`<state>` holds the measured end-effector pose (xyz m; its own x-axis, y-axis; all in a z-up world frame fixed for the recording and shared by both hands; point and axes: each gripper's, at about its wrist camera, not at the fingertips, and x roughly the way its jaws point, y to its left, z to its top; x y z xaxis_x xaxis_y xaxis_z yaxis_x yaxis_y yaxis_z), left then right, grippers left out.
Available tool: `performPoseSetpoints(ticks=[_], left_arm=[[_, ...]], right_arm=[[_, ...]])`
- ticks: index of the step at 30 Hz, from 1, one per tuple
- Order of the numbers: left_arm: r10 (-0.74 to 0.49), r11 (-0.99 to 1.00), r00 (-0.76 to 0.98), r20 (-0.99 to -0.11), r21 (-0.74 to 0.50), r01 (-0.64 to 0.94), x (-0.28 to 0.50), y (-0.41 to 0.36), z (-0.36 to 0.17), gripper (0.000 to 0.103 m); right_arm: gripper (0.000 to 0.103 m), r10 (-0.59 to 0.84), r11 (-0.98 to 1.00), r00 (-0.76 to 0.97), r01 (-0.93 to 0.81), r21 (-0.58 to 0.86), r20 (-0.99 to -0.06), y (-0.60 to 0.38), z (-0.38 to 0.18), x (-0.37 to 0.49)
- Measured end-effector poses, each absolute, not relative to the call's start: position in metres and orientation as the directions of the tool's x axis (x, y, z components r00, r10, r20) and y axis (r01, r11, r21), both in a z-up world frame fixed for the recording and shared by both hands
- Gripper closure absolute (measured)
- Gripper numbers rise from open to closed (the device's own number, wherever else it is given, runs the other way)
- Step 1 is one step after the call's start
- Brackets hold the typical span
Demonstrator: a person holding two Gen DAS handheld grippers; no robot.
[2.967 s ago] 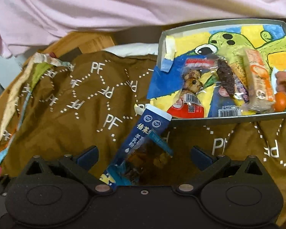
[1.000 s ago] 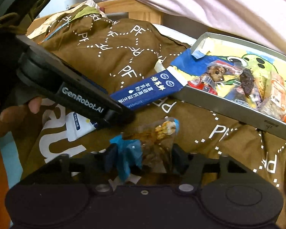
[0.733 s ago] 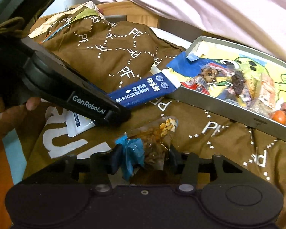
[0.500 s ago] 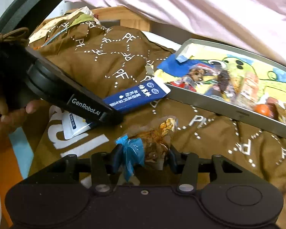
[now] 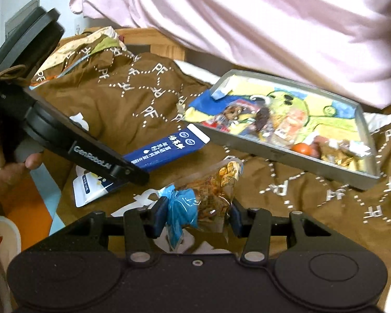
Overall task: Organize snacks
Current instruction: 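Carry the milk-stick pack and ribbon snack pack into the tray and open both tools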
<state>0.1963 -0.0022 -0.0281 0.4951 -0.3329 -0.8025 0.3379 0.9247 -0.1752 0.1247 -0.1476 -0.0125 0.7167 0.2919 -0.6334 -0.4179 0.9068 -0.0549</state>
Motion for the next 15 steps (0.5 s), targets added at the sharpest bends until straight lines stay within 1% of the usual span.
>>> performPoseSetpoints(ticks=[4, 7, 11, 15], left_arm=[[-0.374, 0.918, 0.531, -0.76, -0.222, 0.328, 0.186, -0.007, -0.016, 0.066], [-0.39, 0.916, 0.554, -0.735, -0.248, 0.316, 0.184, -0.014, -0.011, 0.066], [-0.398, 0.911, 0.606, -0.689, -0.215, 0.353, 0.183, -0.032, -0.003, 0.066], [-0.434, 0.896, 0.629, -0.645, -0.235, 0.378, 0.188, -0.049, 0.006, 0.066]], right_arm=[[0.053, 0.3, 0.906, 0.734, -0.419, -0.058, -0.609, -0.165, 0.003, 0.121], [0.053, 0.295, 0.9, 0.749, -0.426, -0.09, -0.593, -0.176, 0.009, 0.12], [0.053, 0.286, 0.917, 0.766, -0.393, -0.067, -0.576, -0.192, 0.01, 0.127], [0.053, 0.275, 0.937, 0.796, -0.347, -0.034, -0.539, -0.198, 0.014, 0.139]])
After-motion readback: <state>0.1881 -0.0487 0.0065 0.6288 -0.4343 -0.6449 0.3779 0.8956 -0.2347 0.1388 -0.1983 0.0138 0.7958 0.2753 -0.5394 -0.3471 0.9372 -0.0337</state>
